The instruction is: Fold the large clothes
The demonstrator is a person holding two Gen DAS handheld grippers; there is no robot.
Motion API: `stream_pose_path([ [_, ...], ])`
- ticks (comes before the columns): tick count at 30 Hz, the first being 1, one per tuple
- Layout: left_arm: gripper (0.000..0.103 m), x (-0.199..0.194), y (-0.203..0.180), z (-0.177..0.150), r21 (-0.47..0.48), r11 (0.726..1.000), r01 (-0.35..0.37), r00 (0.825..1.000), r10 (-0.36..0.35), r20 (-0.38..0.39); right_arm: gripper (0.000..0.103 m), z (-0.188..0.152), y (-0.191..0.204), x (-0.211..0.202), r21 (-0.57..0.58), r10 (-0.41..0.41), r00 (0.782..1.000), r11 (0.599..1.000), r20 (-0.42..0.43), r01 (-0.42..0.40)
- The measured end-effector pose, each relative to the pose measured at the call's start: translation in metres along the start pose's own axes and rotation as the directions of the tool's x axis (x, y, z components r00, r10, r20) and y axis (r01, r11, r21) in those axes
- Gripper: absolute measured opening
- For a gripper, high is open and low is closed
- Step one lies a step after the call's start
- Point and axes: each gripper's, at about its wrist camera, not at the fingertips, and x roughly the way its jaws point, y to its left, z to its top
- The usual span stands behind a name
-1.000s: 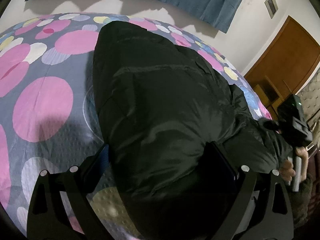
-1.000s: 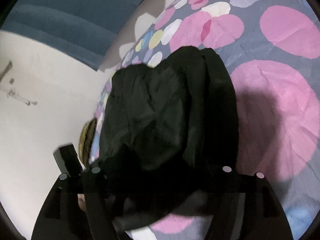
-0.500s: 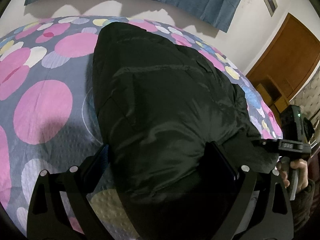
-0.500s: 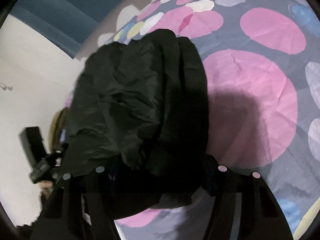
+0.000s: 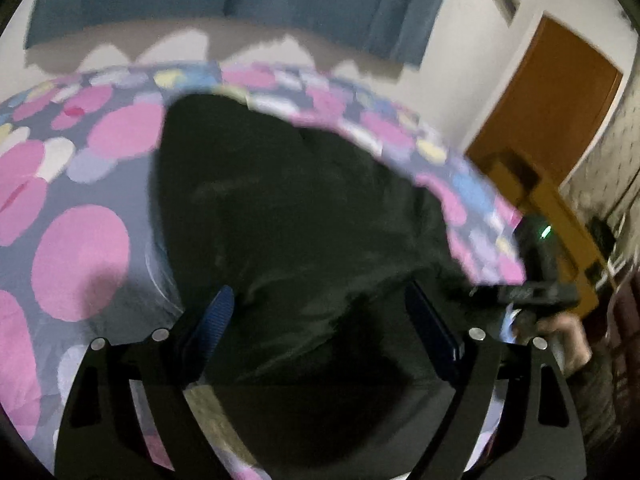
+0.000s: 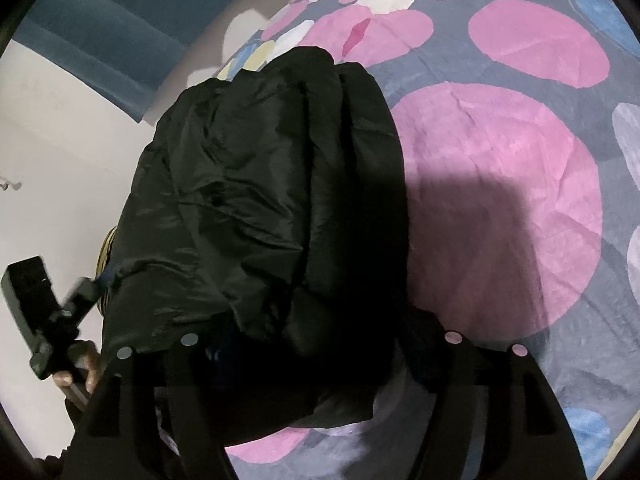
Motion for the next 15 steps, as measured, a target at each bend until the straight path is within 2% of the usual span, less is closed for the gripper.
stream_pose_path([
  [2,0.086,0.018,-0.003,-0.002,0.070,0.995,-0.070,0.997,0.072,-0.023,0.068,0.000,0.001,0.004,-0.014,-0.012,1.000,1.000,-0.002,0.012],
  [4,0.087,0.025,-0.003,-0.004,0.085,0.992,-0.090,0.996,0.092,-0.022,0.068,-0.001,0.005,0.007,-0.033,-0.040,0.999,0.999,0.004,0.041],
  [12,0.087,0.022,-0.001,-0.001,0.081,0.992,-0.098,0.995,0.100,-0.013,0.069,-0.006,0.012,-0.002,-0.036,-0.073,0.997,0.997,0.036,0.074],
  [15,0.087,0.019,-0.002,-0.002,0.071,0.993,-0.095,0.995,0.096,-0.009,0.069,-0.008,0.025,-0.025,-0.060,-0.134,0.989,0.989,0.064,0.138],
])
